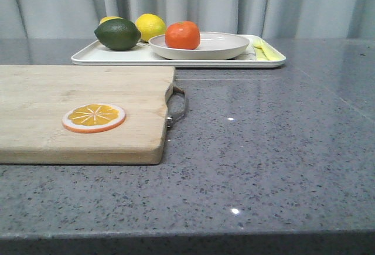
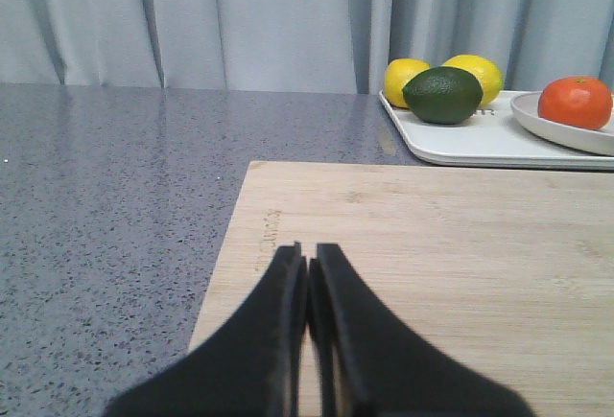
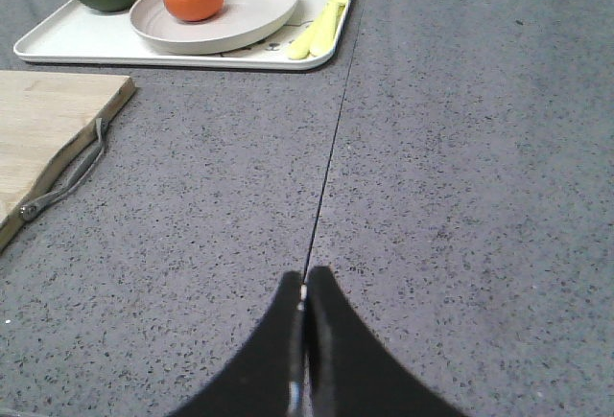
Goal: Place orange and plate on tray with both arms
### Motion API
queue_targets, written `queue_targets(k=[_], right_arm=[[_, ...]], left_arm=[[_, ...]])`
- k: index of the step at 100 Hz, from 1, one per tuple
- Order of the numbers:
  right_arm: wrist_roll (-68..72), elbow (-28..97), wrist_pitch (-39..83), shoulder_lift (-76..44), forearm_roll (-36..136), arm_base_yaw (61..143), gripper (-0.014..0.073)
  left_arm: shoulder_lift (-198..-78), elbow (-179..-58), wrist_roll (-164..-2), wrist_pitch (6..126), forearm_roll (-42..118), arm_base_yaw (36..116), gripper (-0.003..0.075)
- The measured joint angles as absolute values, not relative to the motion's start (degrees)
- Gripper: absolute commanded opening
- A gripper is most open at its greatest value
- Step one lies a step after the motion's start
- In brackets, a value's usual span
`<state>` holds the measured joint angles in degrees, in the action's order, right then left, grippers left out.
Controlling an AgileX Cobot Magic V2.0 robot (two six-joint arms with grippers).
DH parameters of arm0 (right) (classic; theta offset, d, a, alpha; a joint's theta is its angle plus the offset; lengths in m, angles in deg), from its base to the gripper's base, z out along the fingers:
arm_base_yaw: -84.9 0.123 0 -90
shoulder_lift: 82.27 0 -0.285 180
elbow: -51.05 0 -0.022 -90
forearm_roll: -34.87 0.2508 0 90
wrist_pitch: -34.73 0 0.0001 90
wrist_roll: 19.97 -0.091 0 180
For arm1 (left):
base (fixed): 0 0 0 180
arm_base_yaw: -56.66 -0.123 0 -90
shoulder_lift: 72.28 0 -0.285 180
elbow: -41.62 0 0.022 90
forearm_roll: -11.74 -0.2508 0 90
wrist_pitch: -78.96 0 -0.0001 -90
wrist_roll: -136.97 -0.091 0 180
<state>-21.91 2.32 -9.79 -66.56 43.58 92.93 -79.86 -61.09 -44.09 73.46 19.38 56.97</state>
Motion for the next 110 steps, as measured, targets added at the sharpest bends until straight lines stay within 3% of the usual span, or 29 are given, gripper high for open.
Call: queue_targets(k=[53, 98, 110], right_arm=[[-21.9, 0.5, -7.2, -66.6, 43.5, 92.9, -0.0066], [-21.9, -22.9, 33.3, -68.3, 41.9, 88.5, -0.0066], [-21.9, -27.3, 39.3, -71.5, 40.9, 87.2, -0.0066]], left_arm=[[-79.9, -61.1, -44.1, 73.3, 19.4, 57.0, -0.0019], [-79.9, -61.1, -44.1, 73.3, 19.4, 57.0, -0.0019], [-79.9, -61.1, -44.1, 73.3, 19.4, 57.0, -0.0019]])
